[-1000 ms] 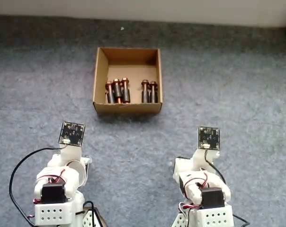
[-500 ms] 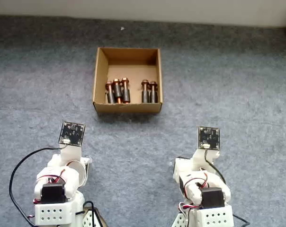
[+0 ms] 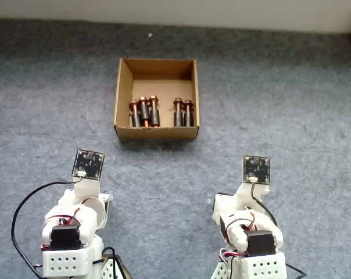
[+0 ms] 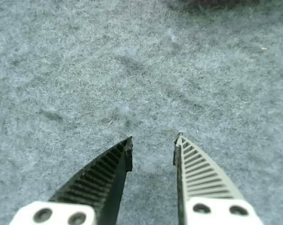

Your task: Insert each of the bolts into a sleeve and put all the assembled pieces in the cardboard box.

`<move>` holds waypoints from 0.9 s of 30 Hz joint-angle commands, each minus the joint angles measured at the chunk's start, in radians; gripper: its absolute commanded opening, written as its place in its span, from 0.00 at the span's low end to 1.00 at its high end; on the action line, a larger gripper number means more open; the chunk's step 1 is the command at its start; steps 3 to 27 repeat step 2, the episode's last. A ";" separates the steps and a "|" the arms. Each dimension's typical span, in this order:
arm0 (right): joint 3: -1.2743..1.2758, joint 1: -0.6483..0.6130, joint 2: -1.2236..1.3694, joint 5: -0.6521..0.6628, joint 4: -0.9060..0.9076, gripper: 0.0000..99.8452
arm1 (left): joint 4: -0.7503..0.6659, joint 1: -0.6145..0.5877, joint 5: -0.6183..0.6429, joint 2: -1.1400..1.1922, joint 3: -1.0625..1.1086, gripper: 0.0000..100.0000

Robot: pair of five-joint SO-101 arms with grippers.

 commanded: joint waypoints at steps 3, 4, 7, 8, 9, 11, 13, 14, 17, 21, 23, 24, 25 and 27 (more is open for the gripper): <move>0.125 0.013 -0.012 0.011 0.007 0.00 | 0.005 -0.013 0.008 -0.007 0.016 0.17; 0.125 0.013 -0.012 0.011 0.007 0.00 | 0.005 -0.013 0.008 -0.007 0.016 0.17; 0.125 0.013 -0.012 0.011 0.007 0.00 | 0.005 -0.013 0.008 -0.007 0.016 0.17; 0.125 0.013 -0.012 0.011 0.007 0.00 | 0.005 -0.013 0.008 -0.007 0.016 0.17; 0.125 0.013 -0.012 0.011 0.007 0.00 | 0.005 -0.013 0.008 -0.007 0.016 0.17; 0.125 0.013 -0.012 0.011 0.007 0.00 | 0.005 -0.013 0.008 -0.007 0.016 0.17; 0.125 0.013 -0.012 0.011 0.007 0.00 | 0.005 -0.013 0.008 -0.007 0.016 0.17; 0.125 0.013 -0.012 0.011 0.007 0.00 | 0.005 -0.013 0.008 -0.007 0.016 0.17; 0.125 0.013 -0.012 0.011 0.007 0.00 | 0.005 -0.013 0.008 -0.007 0.016 0.17; 0.125 0.013 -0.012 0.011 0.007 0.00 | 0.005 -0.013 0.008 -0.007 0.016 0.17; 0.125 0.013 -0.012 0.011 0.007 0.00 | 0.005 -0.013 0.008 -0.007 0.016 0.17; 0.125 0.013 -0.012 0.011 0.007 0.00 | 0.005 -0.013 0.008 -0.007 0.016 0.17; 0.125 0.013 -0.012 0.011 0.007 0.00 | 0.005 -0.013 0.008 -0.007 0.016 0.17; 0.125 0.013 -0.012 0.011 0.007 0.00 | 0.005 -0.013 0.008 -0.007 0.016 0.17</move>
